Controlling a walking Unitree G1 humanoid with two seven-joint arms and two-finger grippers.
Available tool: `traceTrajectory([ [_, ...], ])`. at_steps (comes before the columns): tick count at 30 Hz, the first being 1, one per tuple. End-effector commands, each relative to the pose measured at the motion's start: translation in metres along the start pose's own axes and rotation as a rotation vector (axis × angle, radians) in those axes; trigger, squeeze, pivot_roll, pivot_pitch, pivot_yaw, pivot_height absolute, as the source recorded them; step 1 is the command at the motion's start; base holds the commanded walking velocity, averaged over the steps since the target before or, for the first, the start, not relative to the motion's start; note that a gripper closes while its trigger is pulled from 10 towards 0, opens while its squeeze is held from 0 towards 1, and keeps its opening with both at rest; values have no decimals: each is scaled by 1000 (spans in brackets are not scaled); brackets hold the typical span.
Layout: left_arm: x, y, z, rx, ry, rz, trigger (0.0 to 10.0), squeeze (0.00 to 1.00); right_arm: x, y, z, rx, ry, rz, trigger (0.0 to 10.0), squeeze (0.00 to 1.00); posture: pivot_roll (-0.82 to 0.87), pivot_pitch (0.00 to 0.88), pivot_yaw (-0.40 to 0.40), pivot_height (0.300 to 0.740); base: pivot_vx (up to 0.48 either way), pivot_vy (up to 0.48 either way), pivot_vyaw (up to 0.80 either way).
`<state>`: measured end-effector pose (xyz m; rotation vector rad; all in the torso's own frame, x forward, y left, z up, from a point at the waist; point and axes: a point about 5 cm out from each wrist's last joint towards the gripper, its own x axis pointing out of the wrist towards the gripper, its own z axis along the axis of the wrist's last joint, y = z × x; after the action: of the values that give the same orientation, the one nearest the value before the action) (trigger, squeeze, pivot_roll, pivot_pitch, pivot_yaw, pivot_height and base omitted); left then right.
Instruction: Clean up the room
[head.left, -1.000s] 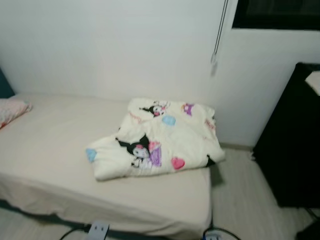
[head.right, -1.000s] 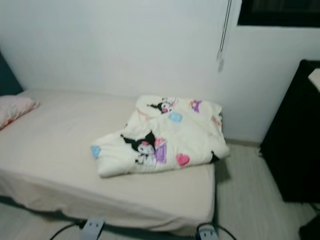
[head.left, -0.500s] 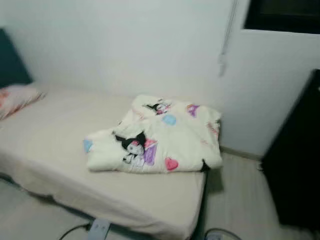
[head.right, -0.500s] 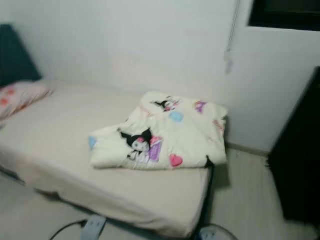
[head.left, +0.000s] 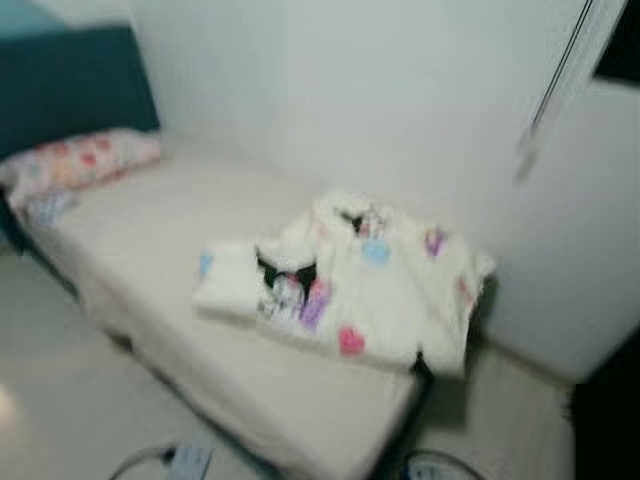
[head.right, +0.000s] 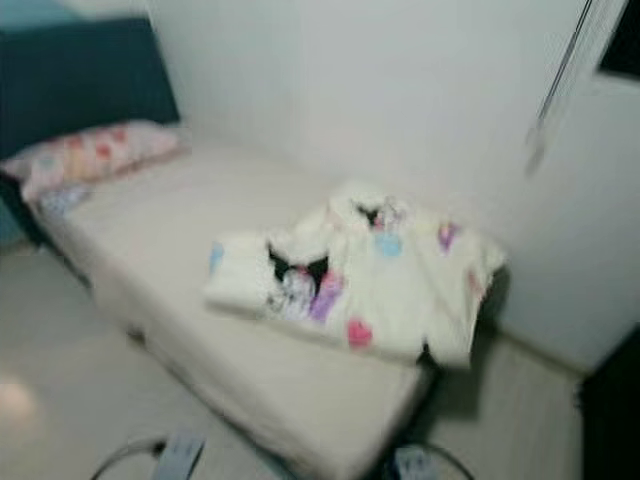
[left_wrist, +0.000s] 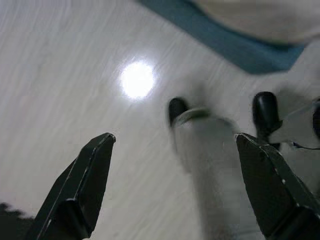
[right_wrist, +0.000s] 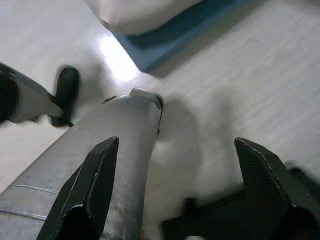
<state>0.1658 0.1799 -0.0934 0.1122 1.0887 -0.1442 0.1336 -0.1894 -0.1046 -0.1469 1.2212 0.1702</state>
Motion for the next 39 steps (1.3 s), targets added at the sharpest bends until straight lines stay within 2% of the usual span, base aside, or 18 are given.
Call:
traceTrajectory([
  [1, 0, -2, -4, 8, 15, -7, 10000, 0, -1, 1, -24, 1, 87, 0, 10000, 0, -12, 0, -26, 740, 0, -398, 0],
  [6, 0, -3, -7, 12, 20, -8, 10000, 0, -1, 5, -25, 9, 90, 26, 10000, 0, -11, 0, -30, 740, 0, -400, 188],
  [12, -1, -2, -8, 11, 23, -7, 10000, 0, -1, 4, -23, 3, 85, 16, 10000, 0, -11, 0, -30, 740, 0, -402, 718],
  [23, -1, -1, -8, 6, 21, -6, 10000, 0, 0, 6, -18, 6, 81, 35, 10000, 0, -5, 0, -34, 740, 0, -401, 42],
  [30, -1, -2, -12, 6, 31, -8, 10000, 0, -1, 3, -13, -3, 73, 42, 10000, 0, -11, 0, -28, 740, 0, -402, 765],
  [39, -1, -3, -12, 14, 32, -9, 10000, 0, 1, 16, -17, -6, 72, 65, 10000, 0, -19, 0, -22, 740, 0, -402, 781],
])
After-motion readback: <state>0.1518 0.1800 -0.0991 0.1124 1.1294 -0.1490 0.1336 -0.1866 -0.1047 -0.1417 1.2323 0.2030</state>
